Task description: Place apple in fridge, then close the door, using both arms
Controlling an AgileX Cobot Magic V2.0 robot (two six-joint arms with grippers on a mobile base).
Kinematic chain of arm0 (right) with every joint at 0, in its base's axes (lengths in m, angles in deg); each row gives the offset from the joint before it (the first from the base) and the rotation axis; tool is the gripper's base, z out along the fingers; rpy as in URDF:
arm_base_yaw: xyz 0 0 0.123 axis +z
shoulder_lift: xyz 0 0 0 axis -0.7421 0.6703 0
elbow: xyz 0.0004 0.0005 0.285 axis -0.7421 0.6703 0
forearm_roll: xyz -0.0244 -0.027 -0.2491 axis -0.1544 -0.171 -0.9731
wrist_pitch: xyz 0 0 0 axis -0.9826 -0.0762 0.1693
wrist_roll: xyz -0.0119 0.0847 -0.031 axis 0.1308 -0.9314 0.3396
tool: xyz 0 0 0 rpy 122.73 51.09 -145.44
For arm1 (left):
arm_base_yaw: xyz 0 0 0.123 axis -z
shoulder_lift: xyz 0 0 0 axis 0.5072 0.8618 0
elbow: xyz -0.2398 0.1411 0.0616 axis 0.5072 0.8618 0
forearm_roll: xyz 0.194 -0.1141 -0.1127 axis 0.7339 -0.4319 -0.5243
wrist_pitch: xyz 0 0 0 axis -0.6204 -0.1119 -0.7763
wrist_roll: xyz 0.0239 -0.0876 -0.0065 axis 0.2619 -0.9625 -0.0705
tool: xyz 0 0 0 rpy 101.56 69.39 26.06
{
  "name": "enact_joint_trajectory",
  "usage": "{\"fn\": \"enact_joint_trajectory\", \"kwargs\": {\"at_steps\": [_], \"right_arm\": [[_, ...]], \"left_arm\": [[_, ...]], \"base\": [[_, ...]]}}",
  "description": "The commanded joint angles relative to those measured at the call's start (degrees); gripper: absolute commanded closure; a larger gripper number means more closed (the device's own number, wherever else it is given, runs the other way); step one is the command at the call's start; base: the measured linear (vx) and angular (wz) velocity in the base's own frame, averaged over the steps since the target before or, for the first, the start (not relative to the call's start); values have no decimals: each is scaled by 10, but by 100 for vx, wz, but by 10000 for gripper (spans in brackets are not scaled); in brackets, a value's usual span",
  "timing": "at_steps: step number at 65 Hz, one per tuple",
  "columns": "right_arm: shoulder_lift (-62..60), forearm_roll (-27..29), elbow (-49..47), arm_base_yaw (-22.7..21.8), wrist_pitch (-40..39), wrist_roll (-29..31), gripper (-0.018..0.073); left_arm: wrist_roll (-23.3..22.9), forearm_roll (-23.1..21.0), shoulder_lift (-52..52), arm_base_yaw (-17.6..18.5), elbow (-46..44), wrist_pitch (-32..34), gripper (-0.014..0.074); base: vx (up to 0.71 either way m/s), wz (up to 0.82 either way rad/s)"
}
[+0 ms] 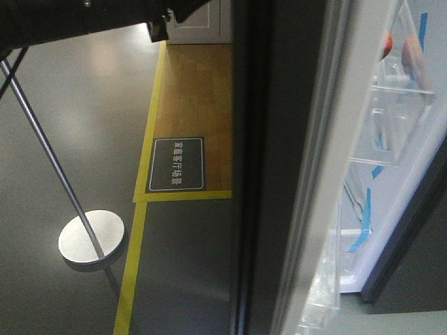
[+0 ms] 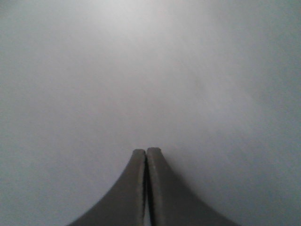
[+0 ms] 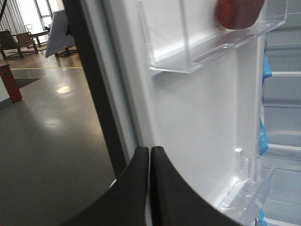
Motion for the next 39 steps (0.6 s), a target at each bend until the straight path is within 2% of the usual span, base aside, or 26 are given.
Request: {"fn": "enact_joint_trajectory", "kwargs": {"at_steps": [1, 7, 22, 31, 39], "right_arm": [[11, 12, -13, -4, -39, 1, 555], [11, 12, -13, -4, -50, 1, 555], [18, -6, -13, -4, -139, 5, 555], [59, -16, -13, -4, -202, 5, 555], [125, -18, -13, -4, -265, 20, 555]], "left_arm": [[22, -55, -22, 21, -20, -25, 603], [59, -53, -22, 18, -21, -23, 603], [94, -48, -22, -17, -21, -9, 603], [102, -19, -23, -47, -21, 6, 603], [102, 30, -23, -72, -21, 16, 603]], "base": [[0, 0], [0, 0], [0, 0], [0, 0], [0, 0]]}}
